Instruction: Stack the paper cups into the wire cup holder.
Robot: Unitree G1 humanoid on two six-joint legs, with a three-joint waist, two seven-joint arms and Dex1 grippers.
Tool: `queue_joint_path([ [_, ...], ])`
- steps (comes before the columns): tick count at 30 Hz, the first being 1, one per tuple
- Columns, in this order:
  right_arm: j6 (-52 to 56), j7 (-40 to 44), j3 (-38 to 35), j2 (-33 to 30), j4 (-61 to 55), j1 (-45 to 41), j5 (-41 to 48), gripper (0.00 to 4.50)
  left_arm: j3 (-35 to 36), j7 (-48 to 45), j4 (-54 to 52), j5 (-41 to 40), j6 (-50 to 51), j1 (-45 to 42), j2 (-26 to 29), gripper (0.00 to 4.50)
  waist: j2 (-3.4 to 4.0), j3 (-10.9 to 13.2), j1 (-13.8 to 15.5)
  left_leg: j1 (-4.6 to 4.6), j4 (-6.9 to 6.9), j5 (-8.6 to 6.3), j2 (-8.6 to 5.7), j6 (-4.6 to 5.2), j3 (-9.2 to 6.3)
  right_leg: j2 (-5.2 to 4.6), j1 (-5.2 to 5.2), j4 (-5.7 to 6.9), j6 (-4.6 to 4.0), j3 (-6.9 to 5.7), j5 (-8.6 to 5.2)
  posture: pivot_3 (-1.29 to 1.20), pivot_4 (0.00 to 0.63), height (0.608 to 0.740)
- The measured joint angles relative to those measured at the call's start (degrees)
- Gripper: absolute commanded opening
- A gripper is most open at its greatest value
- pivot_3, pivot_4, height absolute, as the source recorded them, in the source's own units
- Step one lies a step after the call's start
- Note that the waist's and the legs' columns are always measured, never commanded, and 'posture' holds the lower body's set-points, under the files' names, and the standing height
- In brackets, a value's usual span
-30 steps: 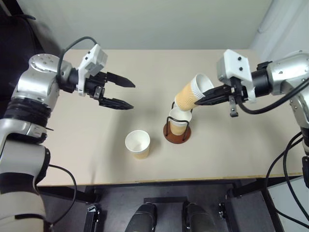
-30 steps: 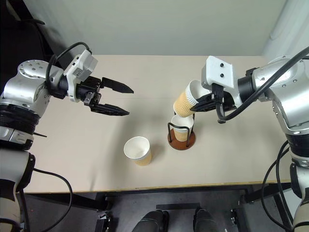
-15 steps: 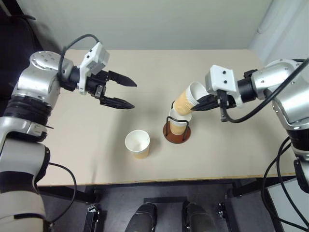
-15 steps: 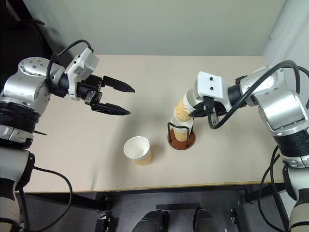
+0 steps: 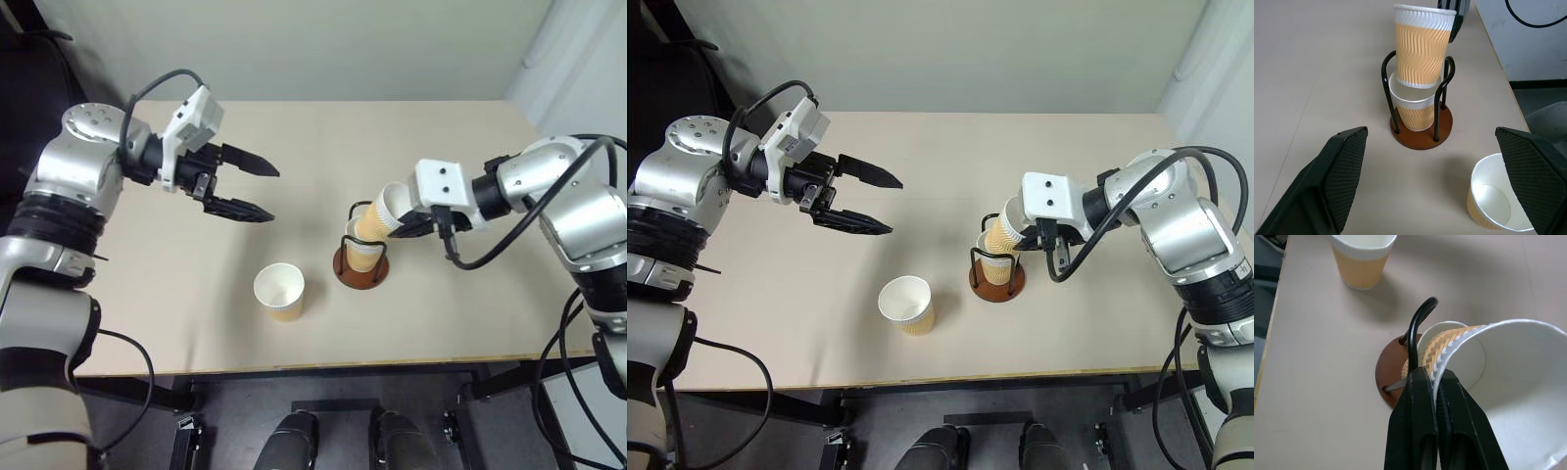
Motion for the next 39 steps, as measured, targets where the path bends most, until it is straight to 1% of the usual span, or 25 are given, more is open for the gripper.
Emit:
queue_joint_path([
  [14,-4.01,1.54,1.39,1.26,1.19,0.01,-4.41,0.04,-0.06,0.0,-0.4,-0.01,0.14,0.0,0.02,4.5,0.0,0.0,-0.02,0.01,0.0,0.01,0.01,0.03,0.0,0.01,0.0,0.02,-0.03,-0.01,0.03,0.0,0.15,0.74],
  [15,-4.02,1.62,1.39,1.42,1.22,0.0,-4.43,0.39,-0.06,0.0,-0.4,-0.01,0.14,0.0,0.02,4.5,0.0,0.0,-0.03,0.01,0.0,0.02,0.01,0.03,0.0,0.0,0.0,0.03,-0.03,-0.01,0.03,0.0,0.15,0.74],
  [16,-3.99,1.67,1.39,1.58,1.22,0.0,-4.41,0.55,-0.06,0.0,-0.41,-0.01,0.14,-0.01,0.02,4.5,0.0,0.0,-0.03,0.01,0.0,0.02,0.01,0.03,0.0,0.0,0.0,0.03,-0.03,-0.01,0.03,0.0,0.15,0.74],
  [18,-3.39,1.81,1.38,2.18,1.22,-0.04,-4.18,1.17,-0.06,0.0,-0.41,-0.01,0.14,-0.02,0.0,4.5,0.0,0.0,-0.04,0.01,0.0,0.02,0.01,0.02,-0.01,0.0,0.0,0.03,-0.03,-0.01,0.03,0.0,0.15,0.74],
  [22,-1.8,1.86,1.25,3.31,1.19,-0.28,-3.15,2.63,-0.06,0.0,-0.41,-0.01,0.14,-0.03,-0.01,4.5,0.0,0.0,-0.04,0.01,0.0,0.03,0.01,0.03,0.0,0.01,0.0,0.03,-0.03,-0.01,0.04,0.0,0.15,0.74],
  [23,-1.02,1.87,1.14,3.5,1.16,-0.36,-2.74,2.93,-0.06,0.0,-0.41,-0.01,0.15,-0.02,-0.01,4.5,0.0,0.0,-0.03,0.01,0.0,0.03,0.01,0.03,0.0,0.01,0.0,0.03,-0.03,-0.01,0.03,0.0,0.15,0.74],
  [34,7.7,0.11,-4.14,6.29,-0.6,-2.59,4.47,2.93,-0.07,0.0,-0.42,0.05,0.44,-0.13,-0.33,4.5,0.0,0.0,0.01,0.0,0.0,0.08,0.0,-0.06,0.0,0.01,0.01,0.02,-0.04,-0.01,0.03,0.0,0.15,0.74],
  [36,10.2,-0.5,-5.72,5.71,-1.93,-2.54,6.37,2.93,-0.06,0.0,-0.42,0.27,0.88,-0.24,-0.58,4.5,0.0,0.0,0.06,-0.01,0.0,0.22,0.0,-0.28,0.0,0.0,0.0,0.01,-0.05,-0.01,0.03,0.0,0.15,0.74],
  [39,15.17,-0.32,-9.09,2.77,-4.85,-2.0,10.34,2.93,-0.04,-0.01,-1.29,1.45,1.79,-0.4,-0.58,4.5,0.0,0.0,0.14,-0.07,-0.01,0.25,-0.01,-0.34,0.0,0.0,0.0,-0.04,-0.06,-0.02,0.01,0.0,0.15,0.74],
])
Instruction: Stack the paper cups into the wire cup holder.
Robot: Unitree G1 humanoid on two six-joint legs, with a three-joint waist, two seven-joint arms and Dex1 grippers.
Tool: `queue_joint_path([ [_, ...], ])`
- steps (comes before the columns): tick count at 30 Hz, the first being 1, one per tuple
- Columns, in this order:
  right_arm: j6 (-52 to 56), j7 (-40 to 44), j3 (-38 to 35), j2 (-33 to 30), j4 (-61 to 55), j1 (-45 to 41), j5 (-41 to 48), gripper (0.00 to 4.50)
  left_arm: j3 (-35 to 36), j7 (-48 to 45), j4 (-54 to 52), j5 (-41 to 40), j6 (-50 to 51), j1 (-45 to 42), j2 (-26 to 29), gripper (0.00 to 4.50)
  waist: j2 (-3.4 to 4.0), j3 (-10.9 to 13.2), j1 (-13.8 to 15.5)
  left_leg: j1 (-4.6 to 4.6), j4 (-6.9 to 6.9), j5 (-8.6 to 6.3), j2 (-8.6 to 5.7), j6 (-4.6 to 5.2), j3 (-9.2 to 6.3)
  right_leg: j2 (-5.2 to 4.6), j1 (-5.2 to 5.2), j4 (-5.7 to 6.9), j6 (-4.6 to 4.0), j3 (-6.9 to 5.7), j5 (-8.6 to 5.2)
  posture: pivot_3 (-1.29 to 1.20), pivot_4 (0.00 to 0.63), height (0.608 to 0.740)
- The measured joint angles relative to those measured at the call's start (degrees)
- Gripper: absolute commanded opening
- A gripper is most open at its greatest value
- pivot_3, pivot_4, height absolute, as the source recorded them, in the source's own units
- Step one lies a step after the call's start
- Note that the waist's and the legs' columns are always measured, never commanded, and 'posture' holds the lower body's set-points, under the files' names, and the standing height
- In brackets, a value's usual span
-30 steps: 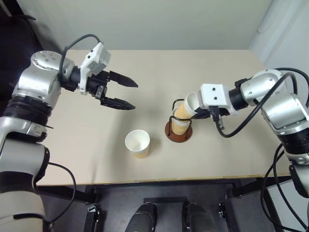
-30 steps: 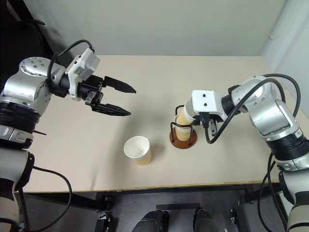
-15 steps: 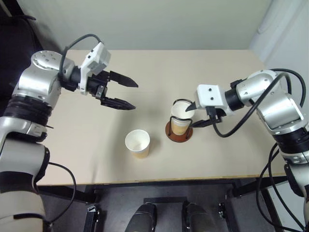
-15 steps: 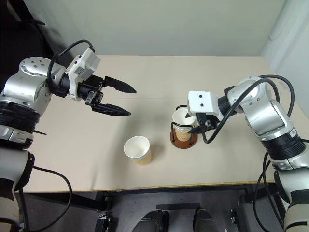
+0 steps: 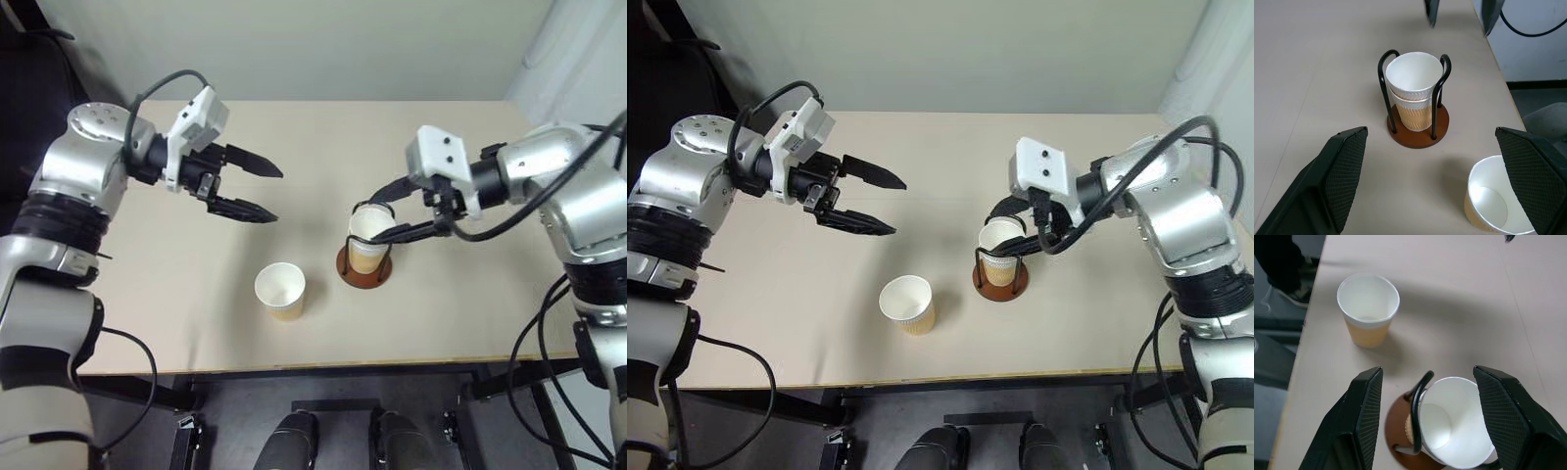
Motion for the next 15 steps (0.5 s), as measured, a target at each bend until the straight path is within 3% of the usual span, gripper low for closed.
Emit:
queue_joint_path([
  [5,7.86,-0.17,-6.13,-4.98,-3.76,0.26,7.38,2.93,-0.25,-0.01,-10.03,-1.17,1.37,0.13,3.55,4.5,-0.03,-0.01,-0.1,-0.03,-0.02,-0.05,-0.01,-0.07,0.01,0.01,-0.06,-0.04,-0.02,0.03,-0.04,0.0,0.15,0.74],
  [15,9.41,-1.24,-7.02,-8.73,-4.71,0.76,11.32,2.93,-4.36,-0.01,-17.87,-0.25,1.69,1.23,4.11,4.5,-0.03,-0.01,-0.24,0.16,-0.05,-0.19,0.02,0.42,0.0,0.02,-0.03,0.29,-0.04,0.04,-0.08,0.0,0.15,0.74],
])
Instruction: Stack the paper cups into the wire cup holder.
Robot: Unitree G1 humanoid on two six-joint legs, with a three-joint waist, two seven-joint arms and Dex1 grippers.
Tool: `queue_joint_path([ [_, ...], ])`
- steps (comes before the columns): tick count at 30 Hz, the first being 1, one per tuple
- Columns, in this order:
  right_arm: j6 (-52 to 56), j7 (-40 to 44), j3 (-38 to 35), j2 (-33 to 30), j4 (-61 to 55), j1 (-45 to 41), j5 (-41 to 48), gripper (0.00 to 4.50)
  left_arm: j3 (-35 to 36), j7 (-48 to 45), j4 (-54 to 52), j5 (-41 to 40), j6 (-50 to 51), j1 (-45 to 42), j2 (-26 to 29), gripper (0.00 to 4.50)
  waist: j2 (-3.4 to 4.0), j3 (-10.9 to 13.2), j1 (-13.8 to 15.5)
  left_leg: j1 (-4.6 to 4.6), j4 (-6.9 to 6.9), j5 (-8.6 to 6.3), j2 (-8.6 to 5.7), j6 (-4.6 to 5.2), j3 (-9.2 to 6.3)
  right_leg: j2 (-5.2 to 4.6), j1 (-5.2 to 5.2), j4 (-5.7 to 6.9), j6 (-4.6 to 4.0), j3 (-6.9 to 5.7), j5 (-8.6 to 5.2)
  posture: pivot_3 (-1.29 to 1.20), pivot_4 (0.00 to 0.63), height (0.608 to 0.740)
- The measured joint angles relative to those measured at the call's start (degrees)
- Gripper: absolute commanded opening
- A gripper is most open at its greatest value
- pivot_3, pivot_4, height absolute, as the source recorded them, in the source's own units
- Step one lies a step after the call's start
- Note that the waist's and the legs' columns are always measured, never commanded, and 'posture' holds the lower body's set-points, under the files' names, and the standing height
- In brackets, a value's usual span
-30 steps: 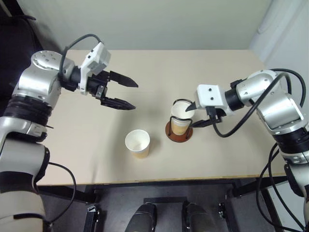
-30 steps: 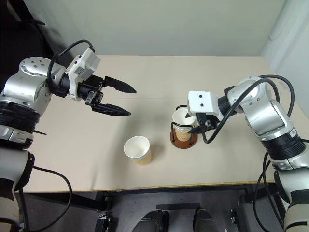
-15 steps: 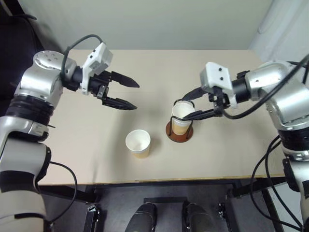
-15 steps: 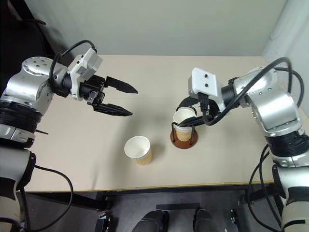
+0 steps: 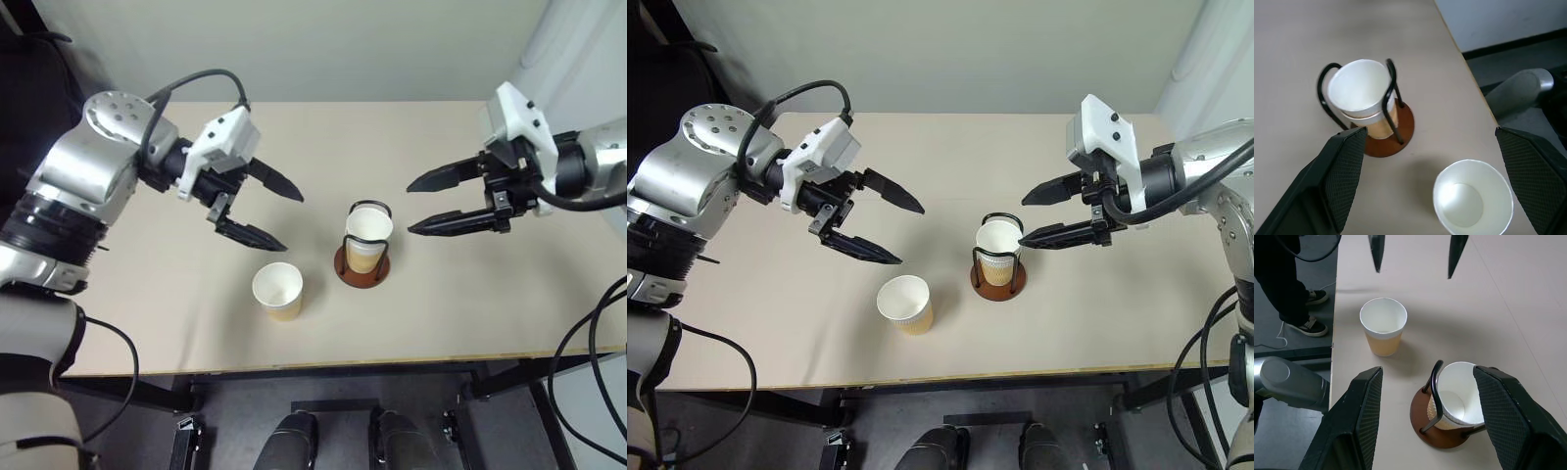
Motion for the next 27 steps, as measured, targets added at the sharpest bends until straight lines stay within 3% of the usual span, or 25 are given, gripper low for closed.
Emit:
queue_joint_path([
  [4,0.22,-0.33,-0.02,-1.34,0.05,0.0,0.92,2.93,-0.31,0.0,0.39,4.01,-1.22,0.1,-1.12,4.5,0.0,0.0,0.06,0.04,0.03,0.06,0.0,0.02,-0.01,-0.01,0.02,0.12,-0.01,0.0,0.0,0.0,0.15,0.74],
  [10,1.34,-0.27,-0.02,-3.78,0.07,0.06,2.72,2.93,0.34,0.36,3.57,16.52,-3.39,3.57,-4.76,4.5,0.0,0.0,0.0,0.04,0.05,0.08,-0.02,0.02,-0.01,-0.01,-0.02,0.2,-0.03,0.01,0.0,0.0,0.15,0.74],
  [17,1.56,-0.05,-0.02,-4.97,0.09,0.04,3.86,2.93,4.77,0.21,0.85,20.19,-1.27,6.58,-6.74,4.5,-0.01,0.0,0.02,0.01,0.03,0.05,-0.01,0.05,0.0,-0.02,-0.04,0.2,-0.04,0.01,-0.05,0.0,0.15,0.74],
  [27,1.63,0.15,0.0,-5.82,0.07,0.04,5.02,2.93,5.12,0.06,-1.65,23.99,0.32,8.93,-7.59,4.5,-0.01,0.0,0.05,0.03,0.05,0.05,-0.01,0.05,0.0,-0.02,-0.04,0.25,-0.04,0.01,-0.05,0.0,0.15,0.74],
])
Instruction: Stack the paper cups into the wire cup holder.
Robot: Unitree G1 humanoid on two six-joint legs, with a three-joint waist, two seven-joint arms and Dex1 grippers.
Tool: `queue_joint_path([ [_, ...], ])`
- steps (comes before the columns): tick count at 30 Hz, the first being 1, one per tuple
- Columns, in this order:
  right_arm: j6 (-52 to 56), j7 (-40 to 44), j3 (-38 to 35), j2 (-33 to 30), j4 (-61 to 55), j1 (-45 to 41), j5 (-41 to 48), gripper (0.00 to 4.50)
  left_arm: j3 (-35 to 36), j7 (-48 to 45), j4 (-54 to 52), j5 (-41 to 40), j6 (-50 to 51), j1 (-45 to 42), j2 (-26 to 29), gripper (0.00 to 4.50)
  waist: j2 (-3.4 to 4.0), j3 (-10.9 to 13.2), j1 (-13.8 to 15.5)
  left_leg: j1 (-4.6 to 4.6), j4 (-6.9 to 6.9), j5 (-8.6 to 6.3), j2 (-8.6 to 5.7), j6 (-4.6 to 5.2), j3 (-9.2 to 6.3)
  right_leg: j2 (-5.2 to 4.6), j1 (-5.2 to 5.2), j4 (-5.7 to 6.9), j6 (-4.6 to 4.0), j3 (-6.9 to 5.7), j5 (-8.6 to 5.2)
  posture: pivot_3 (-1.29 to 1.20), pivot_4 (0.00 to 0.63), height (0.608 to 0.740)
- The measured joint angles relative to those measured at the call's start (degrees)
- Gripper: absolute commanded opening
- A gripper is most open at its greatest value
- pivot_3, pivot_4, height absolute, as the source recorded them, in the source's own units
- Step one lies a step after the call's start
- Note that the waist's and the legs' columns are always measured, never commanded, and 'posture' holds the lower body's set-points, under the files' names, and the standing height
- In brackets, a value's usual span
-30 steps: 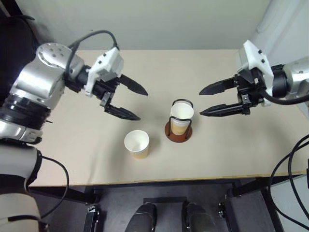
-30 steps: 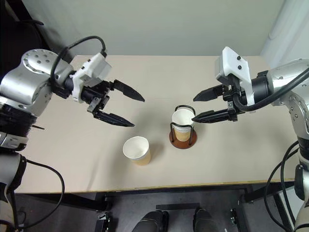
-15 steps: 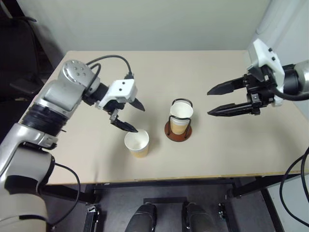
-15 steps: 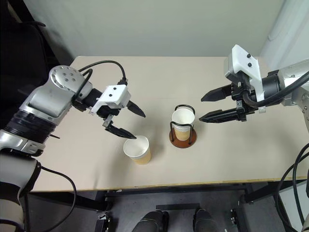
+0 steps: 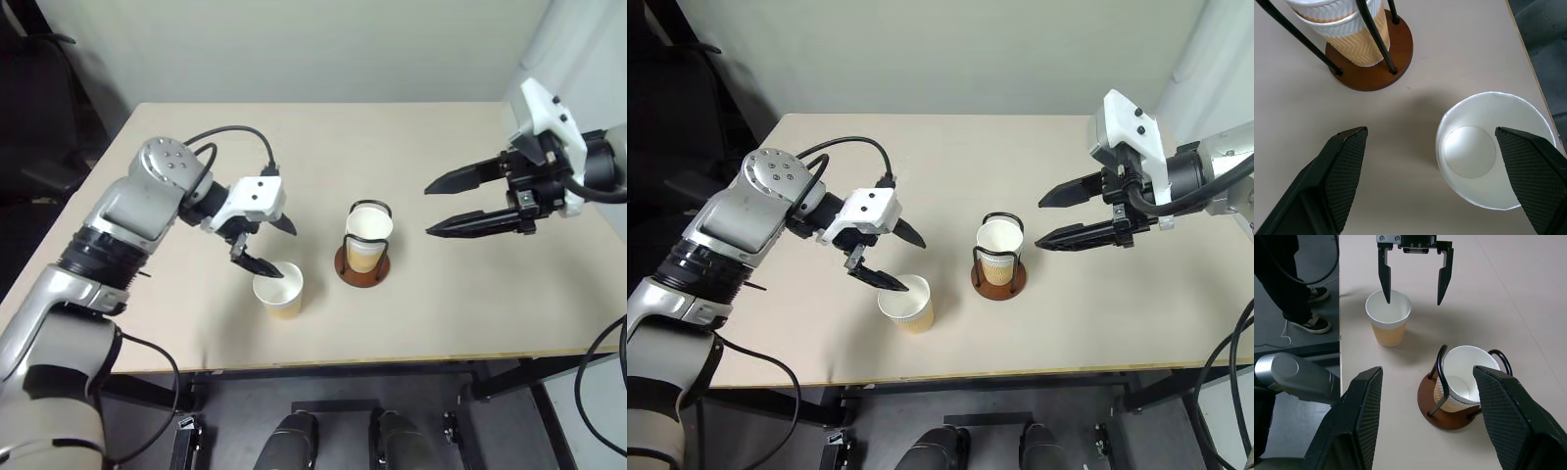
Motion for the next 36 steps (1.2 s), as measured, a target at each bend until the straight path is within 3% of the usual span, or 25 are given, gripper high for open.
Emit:
queue_joint_path([
  [11,0.06,-0.1,0.0,-0.29,0.0,0.0,0.52,2.93,-0.49,0.0,0.26,3.86,-3.01,1.84,-0.31,4.5,0.0,0.0,0.01,0.0,0.0,0.0,0.0,0.0,-0.01,0.0,0.0,0.01,0.0,0.0,0.0,0.0,0.15,0.74],
  [14,0.05,-0.15,0.01,-0.29,-0.01,0.0,0.53,2.98,-0.89,0.0,0.43,5.04,-4.49,2.86,-1.06,3.88,0.0,0.0,0.02,0.01,0.01,0.0,0.0,0.01,0.0,-0.01,0.01,0.01,0.0,0.0,0.0,0.0,0.15,0.74],
  [24,-0.01,-0.48,0.0,-0.36,-0.01,0.34,0.53,2.98,-5.12,0.0,0.35,4.36,-6.36,4.59,0.55,0.2,0.0,0.0,0.05,0.01,0.02,0.0,0.0,0.01,-0.01,-0.01,0.0,0.06,-0.01,0.0,0.01,0.0,0.15,0.74],
  [25,-0.04,-0.49,0.0,-0.38,-0.01,0.4,0.53,2.98,-5.59,-0.02,0.37,3.66,-6.22,4.39,0.78,0.04,0.0,0.0,0.06,0.01,0.02,0.0,0.0,0.01,-0.01,-0.01,0.0,0.07,-0.01,0.0,0.01,0.0,0.15,0.74],
  [36,-1.76,-0.75,0.14,-0.24,0.93,0.58,-0.09,2.98,-9.81,-0.03,10.45,-1.84,-5.94,-7.63,2.38,0.04,0.0,0.0,0.12,-0.01,0.04,-0.02,-0.01,-0.01,-0.01,-0.02,-0.02,0.08,-0.02,0.0,0.02,0.0,0.15,0.74],
])
